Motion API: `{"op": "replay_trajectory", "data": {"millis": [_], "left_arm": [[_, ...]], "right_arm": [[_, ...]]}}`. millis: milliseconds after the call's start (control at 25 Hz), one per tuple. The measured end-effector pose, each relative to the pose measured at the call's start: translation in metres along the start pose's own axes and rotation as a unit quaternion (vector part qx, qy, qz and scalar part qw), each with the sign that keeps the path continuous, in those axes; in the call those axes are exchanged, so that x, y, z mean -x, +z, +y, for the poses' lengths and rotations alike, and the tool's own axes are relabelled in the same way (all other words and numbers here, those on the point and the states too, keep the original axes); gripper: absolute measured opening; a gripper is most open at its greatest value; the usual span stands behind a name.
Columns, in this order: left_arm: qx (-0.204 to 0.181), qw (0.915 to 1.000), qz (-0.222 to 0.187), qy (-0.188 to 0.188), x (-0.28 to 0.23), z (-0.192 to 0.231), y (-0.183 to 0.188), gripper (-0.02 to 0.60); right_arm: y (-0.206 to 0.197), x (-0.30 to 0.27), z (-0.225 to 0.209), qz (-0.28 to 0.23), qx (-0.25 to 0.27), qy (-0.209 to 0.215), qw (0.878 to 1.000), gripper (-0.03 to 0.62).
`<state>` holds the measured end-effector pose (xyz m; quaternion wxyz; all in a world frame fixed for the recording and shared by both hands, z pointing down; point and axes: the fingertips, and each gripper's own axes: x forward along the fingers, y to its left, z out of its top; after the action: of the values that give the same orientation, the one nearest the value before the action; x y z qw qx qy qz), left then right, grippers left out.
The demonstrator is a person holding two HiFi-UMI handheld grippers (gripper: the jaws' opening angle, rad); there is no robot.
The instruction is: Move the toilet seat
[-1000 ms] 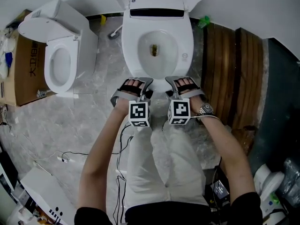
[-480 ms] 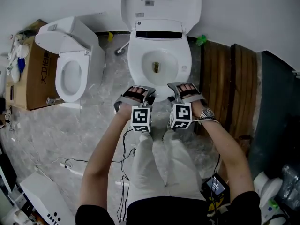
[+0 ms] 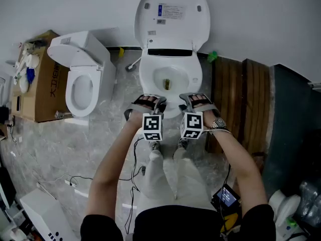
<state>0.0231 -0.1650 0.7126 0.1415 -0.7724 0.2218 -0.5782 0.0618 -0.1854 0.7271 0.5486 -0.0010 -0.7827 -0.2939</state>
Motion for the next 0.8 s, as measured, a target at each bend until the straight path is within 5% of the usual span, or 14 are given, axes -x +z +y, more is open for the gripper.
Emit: {"op": "replay_trajectory", "data": {"millis": [200,800], "left_arm": [[0.012,0.9999,-0.003,0.005,0.014,0.028,0.001,0.120],[0.011,0.9996,0.004,0.028,0.038,0.097,0.003,0.103]], "right_arm": [[0.003,0.014,-0.023,-0.002,-0.001,-0.004,1.000,0.135],[0.005,0.038,-0.092,0.005,-0.022,-0.021,1.000,0.121]]}}
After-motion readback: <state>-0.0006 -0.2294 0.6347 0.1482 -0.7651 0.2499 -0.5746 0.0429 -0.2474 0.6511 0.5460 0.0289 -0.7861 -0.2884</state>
